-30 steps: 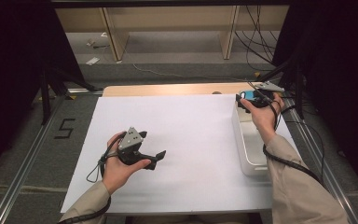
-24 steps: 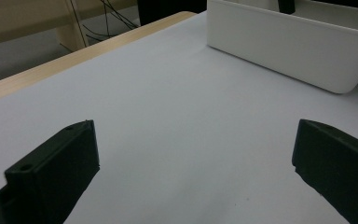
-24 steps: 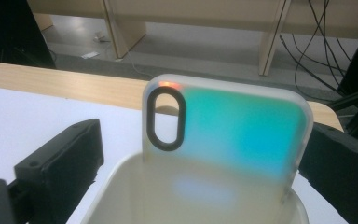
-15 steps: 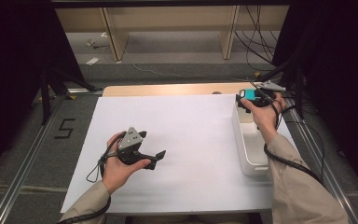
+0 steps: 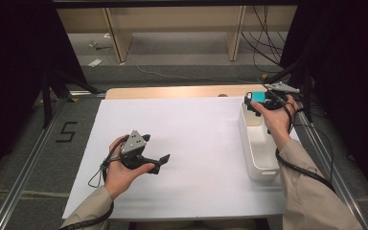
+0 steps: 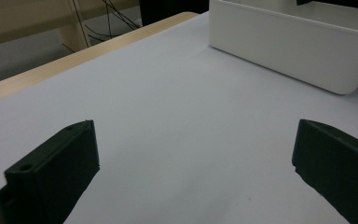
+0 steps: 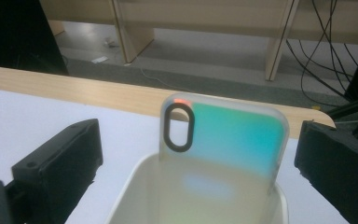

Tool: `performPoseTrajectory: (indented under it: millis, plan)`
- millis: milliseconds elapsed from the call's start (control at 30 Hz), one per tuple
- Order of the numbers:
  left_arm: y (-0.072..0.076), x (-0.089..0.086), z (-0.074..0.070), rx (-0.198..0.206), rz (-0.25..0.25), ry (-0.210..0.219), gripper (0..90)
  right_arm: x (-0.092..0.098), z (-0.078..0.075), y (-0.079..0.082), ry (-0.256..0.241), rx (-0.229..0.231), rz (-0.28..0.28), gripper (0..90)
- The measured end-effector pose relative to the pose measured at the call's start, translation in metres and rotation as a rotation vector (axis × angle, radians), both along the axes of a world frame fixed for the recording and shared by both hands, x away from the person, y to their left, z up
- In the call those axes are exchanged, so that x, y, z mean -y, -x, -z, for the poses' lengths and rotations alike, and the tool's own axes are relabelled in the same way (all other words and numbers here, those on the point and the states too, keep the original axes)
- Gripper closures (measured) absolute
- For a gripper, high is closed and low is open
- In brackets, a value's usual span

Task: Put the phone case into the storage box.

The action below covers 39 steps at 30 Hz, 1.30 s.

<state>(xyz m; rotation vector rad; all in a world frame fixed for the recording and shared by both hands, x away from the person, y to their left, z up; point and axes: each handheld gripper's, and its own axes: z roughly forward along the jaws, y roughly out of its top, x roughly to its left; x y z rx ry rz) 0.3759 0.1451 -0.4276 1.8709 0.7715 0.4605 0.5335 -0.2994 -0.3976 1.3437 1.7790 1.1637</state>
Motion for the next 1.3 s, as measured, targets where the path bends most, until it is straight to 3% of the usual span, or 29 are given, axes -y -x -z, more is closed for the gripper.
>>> performPoseTrajectory:
  millis: [400, 867, 1300]
  plan:
    - [0.000, -0.001, -0.001, -0.001, -0.007, 0.002, 0.0, -0.003, -0.009, 0.019, 0.015, 0.000, -0.062, 4.1]
    - [0.000, -0.001, -0.001, -0.001, -0.010, 0.001, 0.0, -0.015, -0.020, 0.053, -0.008, 0.026, -0.194, 6.2]
    - [0.000, -0.001, -0.001, 0.000, -0.010, 0.001, 0.0, -0.026, -0.018, 0.083, 0.011, 0.024, -0.325, 7.8]
